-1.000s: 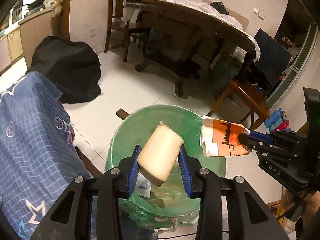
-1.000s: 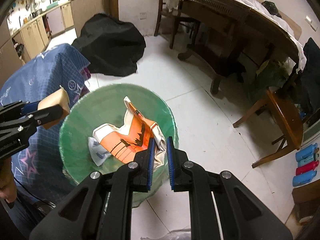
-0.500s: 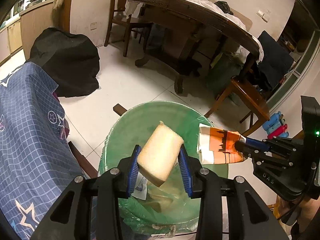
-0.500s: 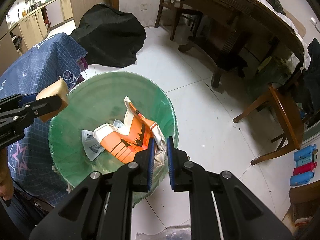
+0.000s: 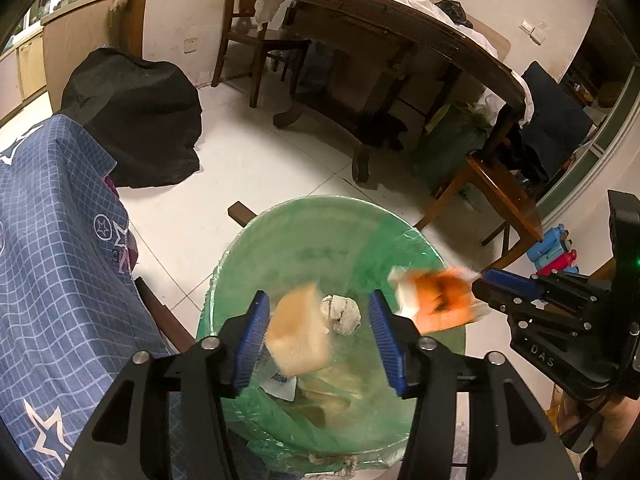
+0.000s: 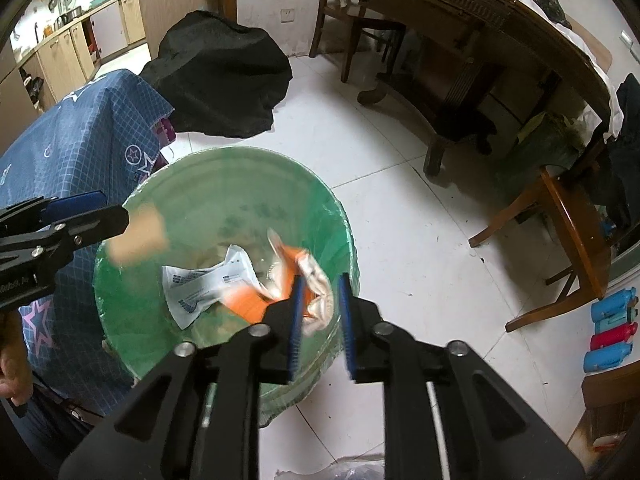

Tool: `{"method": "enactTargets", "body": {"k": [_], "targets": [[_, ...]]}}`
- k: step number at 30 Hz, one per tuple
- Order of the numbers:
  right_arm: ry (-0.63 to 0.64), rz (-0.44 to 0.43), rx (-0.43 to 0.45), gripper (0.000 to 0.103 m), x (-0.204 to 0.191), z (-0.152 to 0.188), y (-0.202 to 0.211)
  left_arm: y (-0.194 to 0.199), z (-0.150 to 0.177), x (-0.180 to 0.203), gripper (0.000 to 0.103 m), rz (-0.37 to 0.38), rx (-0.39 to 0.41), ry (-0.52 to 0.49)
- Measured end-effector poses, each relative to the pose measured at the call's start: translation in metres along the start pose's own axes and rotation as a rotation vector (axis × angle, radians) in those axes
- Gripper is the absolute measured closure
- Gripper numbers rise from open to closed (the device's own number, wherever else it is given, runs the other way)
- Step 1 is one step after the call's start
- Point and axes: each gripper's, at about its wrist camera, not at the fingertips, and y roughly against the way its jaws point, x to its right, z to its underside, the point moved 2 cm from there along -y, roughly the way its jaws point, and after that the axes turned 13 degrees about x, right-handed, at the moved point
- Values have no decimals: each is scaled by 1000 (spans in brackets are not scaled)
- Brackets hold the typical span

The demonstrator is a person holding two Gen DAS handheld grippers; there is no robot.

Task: Collect trash
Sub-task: 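Carry sponge and wrapper to the green bin and open both tools over it, then return to the table and grasp the white chip bag with the left tool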

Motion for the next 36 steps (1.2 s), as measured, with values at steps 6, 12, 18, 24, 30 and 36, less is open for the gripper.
{"method": "enactTargets", "body": {"k": [6,12,18,24,30,36], "targets": [[-13,-4,12,73,2,0,0,-1,1,0,43,-13,-2,-1],[-19,-11,18,73,1,2,3,0,2,0,43,-19,-2,4],[-28,-15,41,66,0,5,13,15,5,-3,43,-23,8,9],[-69,-28,186,44,-7,9,55,56,19,-15,36,-42,56,-4],[-79,-99,417,20,-45,16,122,124,42,-52,33,-105,122,-23],[-65,-247,489,15,-101,29,150,227,74,-122,29,-213,242,24]]}}
